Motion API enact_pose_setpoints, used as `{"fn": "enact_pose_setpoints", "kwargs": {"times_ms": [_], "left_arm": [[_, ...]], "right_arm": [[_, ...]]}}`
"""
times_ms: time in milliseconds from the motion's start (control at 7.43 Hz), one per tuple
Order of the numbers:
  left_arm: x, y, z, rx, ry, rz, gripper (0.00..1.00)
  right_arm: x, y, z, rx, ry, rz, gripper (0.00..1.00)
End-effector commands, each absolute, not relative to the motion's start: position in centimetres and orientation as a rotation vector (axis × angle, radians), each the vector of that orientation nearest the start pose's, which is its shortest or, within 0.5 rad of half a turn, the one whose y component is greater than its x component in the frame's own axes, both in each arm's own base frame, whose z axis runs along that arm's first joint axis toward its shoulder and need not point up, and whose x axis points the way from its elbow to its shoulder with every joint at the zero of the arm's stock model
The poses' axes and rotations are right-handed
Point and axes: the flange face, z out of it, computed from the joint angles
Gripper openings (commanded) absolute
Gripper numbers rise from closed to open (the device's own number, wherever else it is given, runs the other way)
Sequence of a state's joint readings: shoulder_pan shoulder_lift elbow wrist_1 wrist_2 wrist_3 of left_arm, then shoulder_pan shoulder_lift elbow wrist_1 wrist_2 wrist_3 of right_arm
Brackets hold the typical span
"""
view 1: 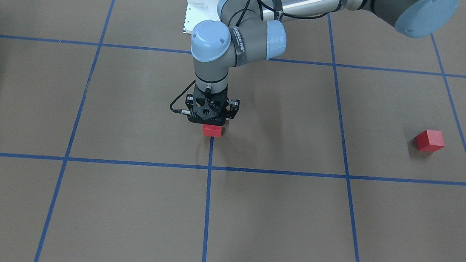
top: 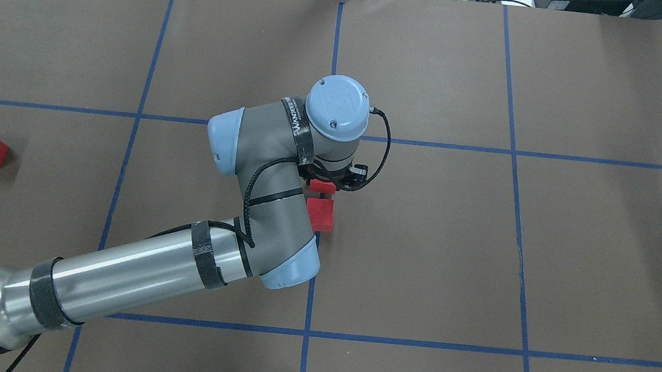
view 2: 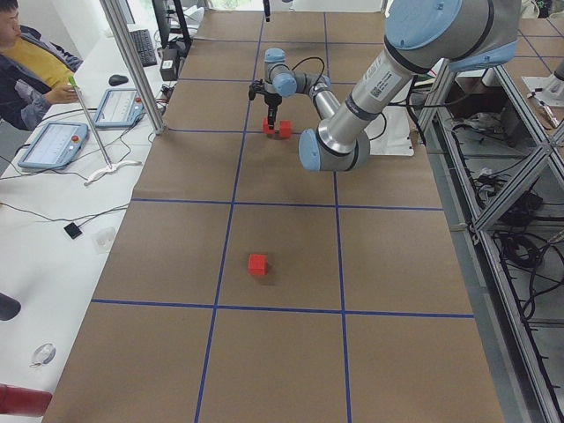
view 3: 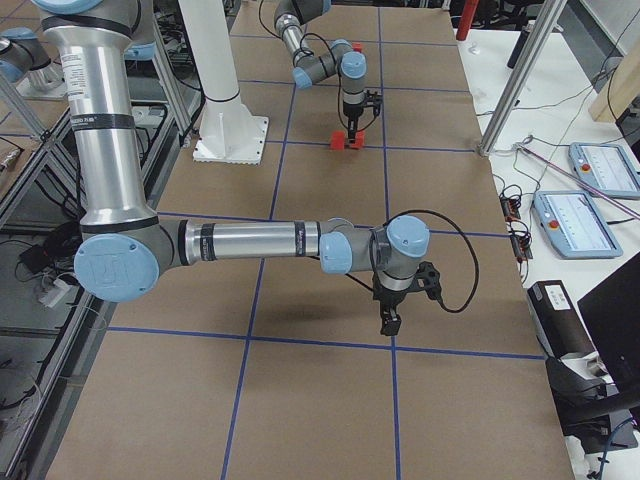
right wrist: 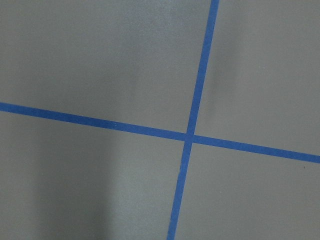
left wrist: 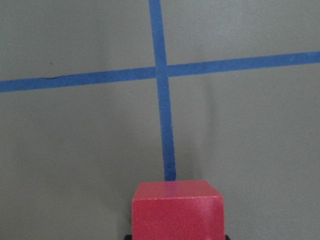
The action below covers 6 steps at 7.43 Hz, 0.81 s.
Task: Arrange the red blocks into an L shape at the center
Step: 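Lower the cube against the placed cube's far side and adjust it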
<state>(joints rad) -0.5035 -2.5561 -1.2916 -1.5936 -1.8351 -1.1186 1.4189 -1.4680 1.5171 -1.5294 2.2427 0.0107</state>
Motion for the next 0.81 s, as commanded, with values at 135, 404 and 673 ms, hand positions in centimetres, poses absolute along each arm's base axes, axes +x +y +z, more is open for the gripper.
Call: {"fn": "enact_pose_setpoints", "kwargs": {"times_ms": [135, 404, 673], "left_arm": [[64.13, -47.53, 14.97, 0.107, 0.758, 0.048, 0.11], [64.14, -47.52, 15.07, 0.105, 0.759, 0.047, 0.13], [64.14, -47.52, 15.15, 0.1, 0.761, 0.033, 0.15]], "right_arm": [[-1.13, -54.62, 63.47, 0.032, -0.676, -0.166, 1.0], [-1.13, -54.62, 63.47, 0.032, -0.676, -0.166, 1.0], [-1.13, -54.62, 63.47, 0.032, -0.676, -0.166, 1.0]]}}
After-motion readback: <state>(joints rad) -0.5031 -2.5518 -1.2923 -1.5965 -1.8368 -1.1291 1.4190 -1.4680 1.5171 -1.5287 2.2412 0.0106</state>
